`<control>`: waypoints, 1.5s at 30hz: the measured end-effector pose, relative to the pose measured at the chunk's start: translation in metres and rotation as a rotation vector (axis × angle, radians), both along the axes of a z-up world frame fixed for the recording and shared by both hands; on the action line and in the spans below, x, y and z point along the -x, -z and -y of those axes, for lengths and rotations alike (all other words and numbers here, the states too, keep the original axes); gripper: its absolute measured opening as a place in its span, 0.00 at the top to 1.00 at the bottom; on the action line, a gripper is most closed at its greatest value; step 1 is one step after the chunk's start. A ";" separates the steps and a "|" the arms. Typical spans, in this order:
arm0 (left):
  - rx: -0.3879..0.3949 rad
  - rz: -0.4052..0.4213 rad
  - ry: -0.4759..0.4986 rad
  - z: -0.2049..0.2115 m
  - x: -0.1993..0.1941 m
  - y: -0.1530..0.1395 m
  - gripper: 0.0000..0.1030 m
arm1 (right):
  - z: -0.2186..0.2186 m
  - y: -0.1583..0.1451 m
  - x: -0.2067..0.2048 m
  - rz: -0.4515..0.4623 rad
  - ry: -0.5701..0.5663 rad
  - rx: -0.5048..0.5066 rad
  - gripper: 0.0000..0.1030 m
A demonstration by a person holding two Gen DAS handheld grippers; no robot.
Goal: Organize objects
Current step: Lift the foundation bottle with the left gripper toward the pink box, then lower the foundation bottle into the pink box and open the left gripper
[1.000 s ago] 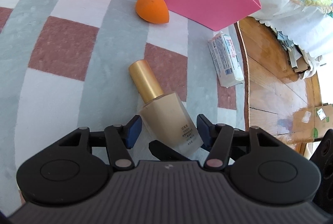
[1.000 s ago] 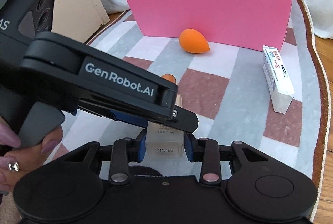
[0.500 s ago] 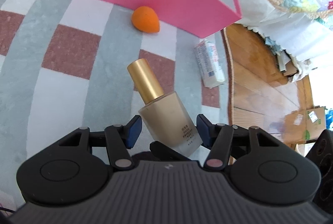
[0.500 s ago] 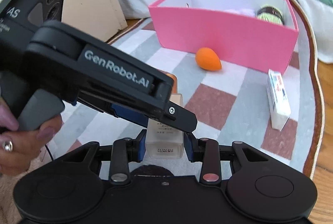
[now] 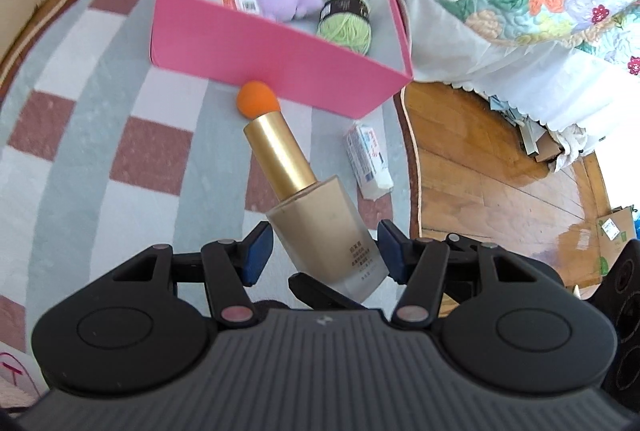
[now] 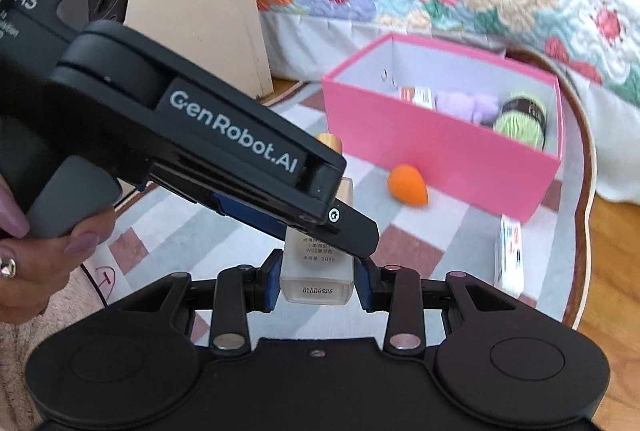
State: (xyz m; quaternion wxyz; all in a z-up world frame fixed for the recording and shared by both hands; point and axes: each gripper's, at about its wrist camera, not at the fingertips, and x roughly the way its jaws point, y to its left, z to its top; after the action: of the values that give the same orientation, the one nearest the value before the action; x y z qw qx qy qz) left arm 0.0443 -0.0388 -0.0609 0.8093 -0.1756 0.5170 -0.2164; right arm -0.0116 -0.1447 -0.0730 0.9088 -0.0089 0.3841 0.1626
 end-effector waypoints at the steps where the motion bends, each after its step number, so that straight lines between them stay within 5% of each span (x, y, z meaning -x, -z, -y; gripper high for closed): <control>1: -0.002 0.007 -0.003 -0.001 -0.001 -0.004 0.46 | -0.001 -0.003 0.000 0.011 -0.004 0.003 0.60; 18: 0.040 0.086 -0.004 -0.017 -0.032 -0.075 0.46 | -0.004 -0.070 -0.023 0.143 -0.021 0.050 0.60; 27: 0.054 0.105 -0.033 -0.016 -0.093 -0.095 0.46 | 0.008 -0.089 -0.081 0.168 -0.055 0.103 0.60; 39: 0.030 -0.030 -0.117 -0.011 -0.192 -0.060 0.46 | 0.040 -0.059 -0.187 0.054 -0.124 0.028 0.60; 45: 0.002 -0.166 -0.152 -0.006 -0.231 -0.026 0.45 | 0.057 -0.030 -0.229 -0.082 -0.115 -0.068 0.60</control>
State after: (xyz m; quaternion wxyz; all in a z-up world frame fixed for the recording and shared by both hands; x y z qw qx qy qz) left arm 0.2755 -0.0330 -0.0350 0.7778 -0.2324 0.5671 -0.1394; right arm 0.2175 -0.2022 -0.0429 0.8813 0.0063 0.4140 0.2278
